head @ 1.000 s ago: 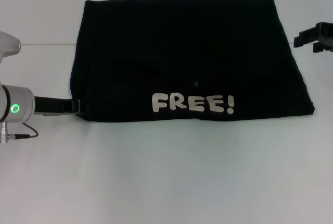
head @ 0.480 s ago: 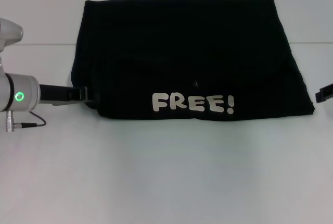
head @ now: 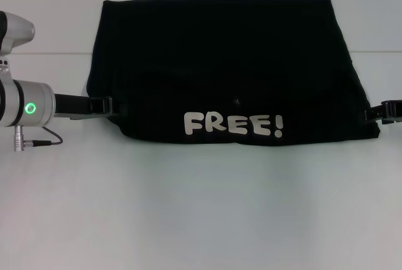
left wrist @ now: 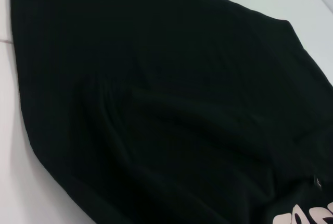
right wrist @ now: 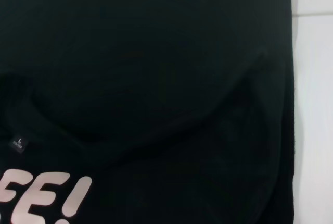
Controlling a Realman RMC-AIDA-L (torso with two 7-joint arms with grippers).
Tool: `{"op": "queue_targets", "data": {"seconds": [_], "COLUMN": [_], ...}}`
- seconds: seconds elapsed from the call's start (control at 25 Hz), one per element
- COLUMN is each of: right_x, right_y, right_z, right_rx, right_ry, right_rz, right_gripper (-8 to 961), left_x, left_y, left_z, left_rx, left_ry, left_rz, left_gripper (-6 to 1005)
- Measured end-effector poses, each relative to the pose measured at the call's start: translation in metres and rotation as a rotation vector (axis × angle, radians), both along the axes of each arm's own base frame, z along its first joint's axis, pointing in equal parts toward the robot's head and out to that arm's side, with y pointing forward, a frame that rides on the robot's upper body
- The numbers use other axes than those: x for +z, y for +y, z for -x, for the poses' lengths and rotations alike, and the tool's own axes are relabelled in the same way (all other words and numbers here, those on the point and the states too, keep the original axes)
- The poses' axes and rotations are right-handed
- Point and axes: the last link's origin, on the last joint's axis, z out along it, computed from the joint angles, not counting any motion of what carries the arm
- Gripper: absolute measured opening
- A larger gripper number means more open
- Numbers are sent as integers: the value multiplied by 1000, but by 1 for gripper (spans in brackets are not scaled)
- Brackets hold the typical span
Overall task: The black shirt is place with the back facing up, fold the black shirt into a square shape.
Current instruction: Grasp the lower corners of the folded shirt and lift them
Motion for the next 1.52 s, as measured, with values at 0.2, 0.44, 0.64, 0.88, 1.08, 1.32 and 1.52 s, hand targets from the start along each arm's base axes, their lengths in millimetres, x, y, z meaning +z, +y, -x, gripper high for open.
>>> {"op": "queue_targets", "data": {"seconds": [0.2,0.44,0.64,0.88,1.08,1.32,1.52], "right_x": [-3,-13,-25,-24,-24,-21,-12], "right_y": [1,0,0,0,0,-1,-9], "right_z": [-5,-5,-1,-1,0,-3,-6], "right_rx": [0,4,11,1,2,-4,-30], "right_ry": [-11,-11,-15,3,2,-1,13], "right_rz": [-14,-11,8,-4,1,1,30], "right_gripper": [608,604,601,487,315,135,58], "left_x": [0,2,2,2,2,1,0], "left_y": [0,2,3,3,3,1,-6], "left_z": [0,-1,-1,-1,-1,-1,-10], "left_rx": [4,3,5,5,4,2,-15], "left_ry": [-2,-5,-9,-8,-8,-11,-41], "left_rz": [-2,-16,-22,-23,-23,-10,89], "left_gripper": [45,44,45,44,45,52,57]}}
